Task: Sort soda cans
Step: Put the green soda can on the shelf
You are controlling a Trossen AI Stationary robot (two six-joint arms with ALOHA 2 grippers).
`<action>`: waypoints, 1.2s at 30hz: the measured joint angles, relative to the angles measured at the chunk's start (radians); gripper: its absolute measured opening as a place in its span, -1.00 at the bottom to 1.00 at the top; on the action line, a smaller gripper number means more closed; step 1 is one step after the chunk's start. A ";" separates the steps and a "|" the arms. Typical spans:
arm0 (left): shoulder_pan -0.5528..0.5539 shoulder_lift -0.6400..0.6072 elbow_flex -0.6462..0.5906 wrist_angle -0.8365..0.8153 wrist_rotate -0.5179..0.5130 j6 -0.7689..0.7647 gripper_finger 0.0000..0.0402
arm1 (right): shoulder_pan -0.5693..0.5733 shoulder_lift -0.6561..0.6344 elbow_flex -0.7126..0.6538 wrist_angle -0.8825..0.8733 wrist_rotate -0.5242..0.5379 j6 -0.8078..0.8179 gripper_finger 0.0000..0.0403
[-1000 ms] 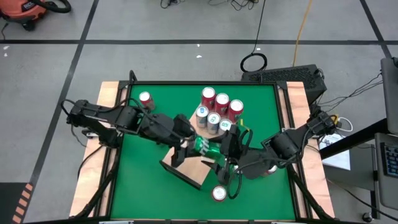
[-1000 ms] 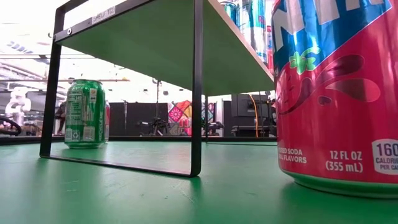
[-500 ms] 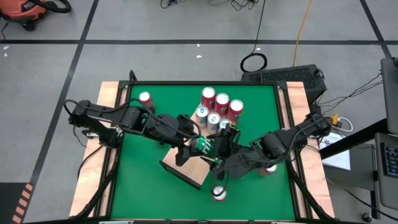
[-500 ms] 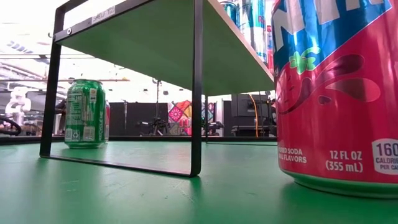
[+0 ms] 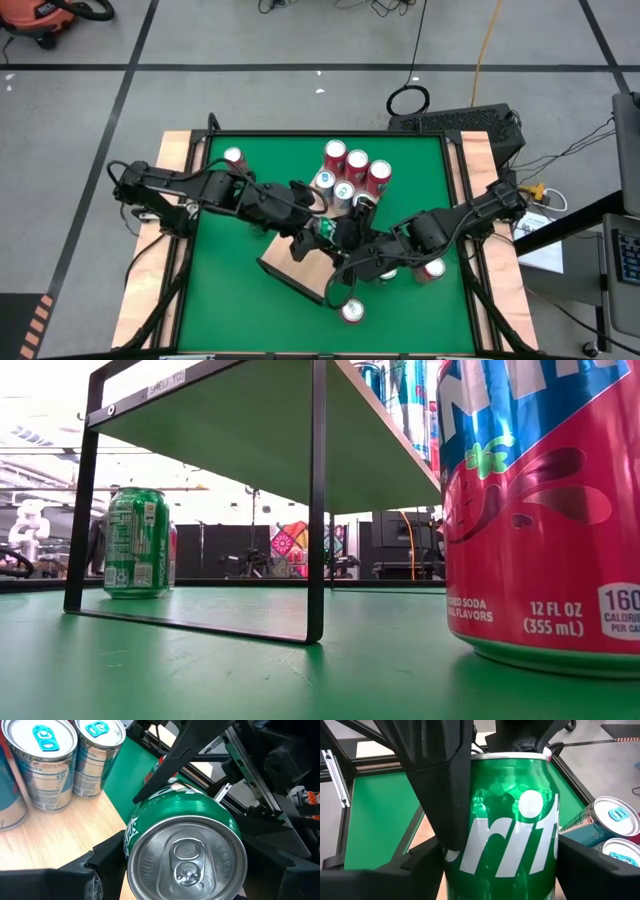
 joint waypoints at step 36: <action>-0.062 -0.294 0.001 0.145 -0.250 0.348 0.97 | -0.033 -0.094 0.000 0.563 0.189 0.029 0.51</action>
